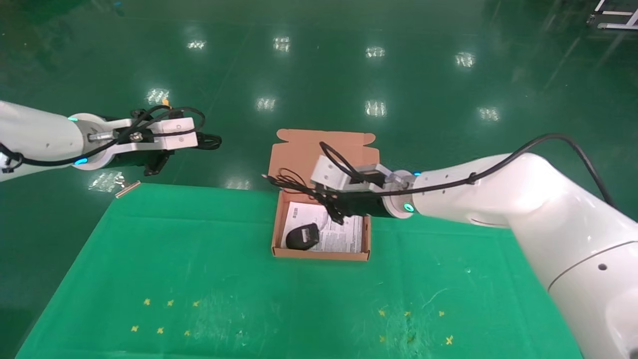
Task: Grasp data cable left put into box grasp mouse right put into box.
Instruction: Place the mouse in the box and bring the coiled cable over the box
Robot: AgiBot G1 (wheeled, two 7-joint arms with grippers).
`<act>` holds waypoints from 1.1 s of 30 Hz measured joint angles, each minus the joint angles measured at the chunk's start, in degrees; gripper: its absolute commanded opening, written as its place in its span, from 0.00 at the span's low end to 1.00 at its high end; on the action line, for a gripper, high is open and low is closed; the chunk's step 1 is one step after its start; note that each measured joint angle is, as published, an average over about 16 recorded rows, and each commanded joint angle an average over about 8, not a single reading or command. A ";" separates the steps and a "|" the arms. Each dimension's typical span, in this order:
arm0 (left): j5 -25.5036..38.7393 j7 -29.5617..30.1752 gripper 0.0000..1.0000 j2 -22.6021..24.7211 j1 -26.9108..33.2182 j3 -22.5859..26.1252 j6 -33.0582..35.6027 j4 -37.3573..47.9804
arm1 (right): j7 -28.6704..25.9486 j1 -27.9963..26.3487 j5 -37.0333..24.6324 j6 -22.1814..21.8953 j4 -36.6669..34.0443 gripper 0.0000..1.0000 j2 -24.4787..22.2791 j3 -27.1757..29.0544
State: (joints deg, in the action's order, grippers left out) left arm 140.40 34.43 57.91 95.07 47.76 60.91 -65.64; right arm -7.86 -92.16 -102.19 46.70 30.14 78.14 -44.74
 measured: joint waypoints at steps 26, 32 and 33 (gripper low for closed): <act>-0.08 -0.05 0.00 0.15 -0.21 0.01 -0.18 -0.03 | -3.98 0.36 2.51 -4.34 1.76 1.00 -0.82 -12.38; -0.84 -0.69 0.00 0.86 -0.72 0.06 -1.32 0.66 | -3.98 0.66 2.71 -4.20 3.98 1.00 -2.40 -12.71; -1.09 -0.91 0.00 1.04 -0.85 0.07 -1.64 0.87 | -4.00 0.69 2.75 -4.18 4.39 1.00 -2.75 -12.73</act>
State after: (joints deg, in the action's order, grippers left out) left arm 139.31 33.52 58.95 94.22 47.83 59.27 -64.77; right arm -11.86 -91.46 -99.44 42.52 34.53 75.39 -57.47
